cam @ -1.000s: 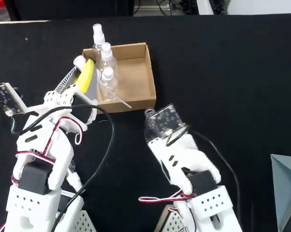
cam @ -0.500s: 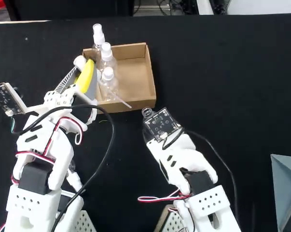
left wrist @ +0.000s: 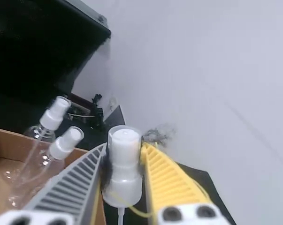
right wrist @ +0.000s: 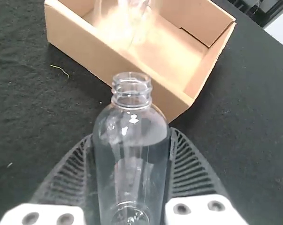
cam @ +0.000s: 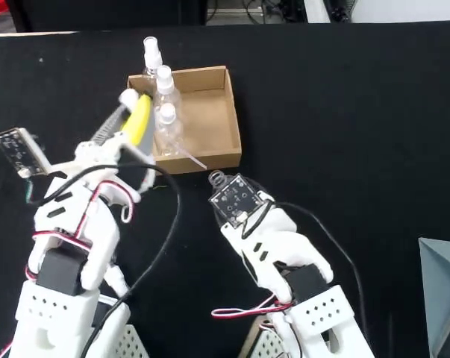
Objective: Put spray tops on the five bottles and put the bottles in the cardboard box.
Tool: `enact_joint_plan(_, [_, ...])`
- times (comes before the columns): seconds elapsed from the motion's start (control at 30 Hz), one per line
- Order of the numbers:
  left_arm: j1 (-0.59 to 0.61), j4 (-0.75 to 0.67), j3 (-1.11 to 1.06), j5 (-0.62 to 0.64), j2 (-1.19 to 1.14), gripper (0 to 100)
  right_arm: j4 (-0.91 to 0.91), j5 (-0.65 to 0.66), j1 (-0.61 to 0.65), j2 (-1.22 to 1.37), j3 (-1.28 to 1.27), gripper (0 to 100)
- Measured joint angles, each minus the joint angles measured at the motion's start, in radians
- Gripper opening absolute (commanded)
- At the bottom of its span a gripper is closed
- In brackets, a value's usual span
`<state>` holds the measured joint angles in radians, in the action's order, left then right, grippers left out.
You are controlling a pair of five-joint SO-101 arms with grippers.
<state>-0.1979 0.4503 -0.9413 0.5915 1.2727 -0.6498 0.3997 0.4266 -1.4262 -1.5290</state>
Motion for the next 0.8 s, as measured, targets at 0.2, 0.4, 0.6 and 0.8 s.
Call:
enact_joint_plan(0.2, [-0.057, -0.005, -0.029, -0.003, 0.000, 3, 0.000, 0.000, 0.000, 0.000, 0.000, 5.0])
enact_joint_plan(0.4, [-0.058, -0.005, -0.029, -0.003, 0.000, 3, 0.000, 0.000, 0.000, 0.000, 0.000, 5.0])
enact_joint_plan(0.6, [-0.058, -0.005, -0.029, -0.003, 0.000, 3, 0.000, 0.000, 0.000, 0.000, 0.000, 5.0])
enact_joint_plan(0.8, [-0.058, -0.005, -0.029, -0.003, 0.000, 3, 0.038, 0.000, 0.000, 0.000, -0.006, 5.0])
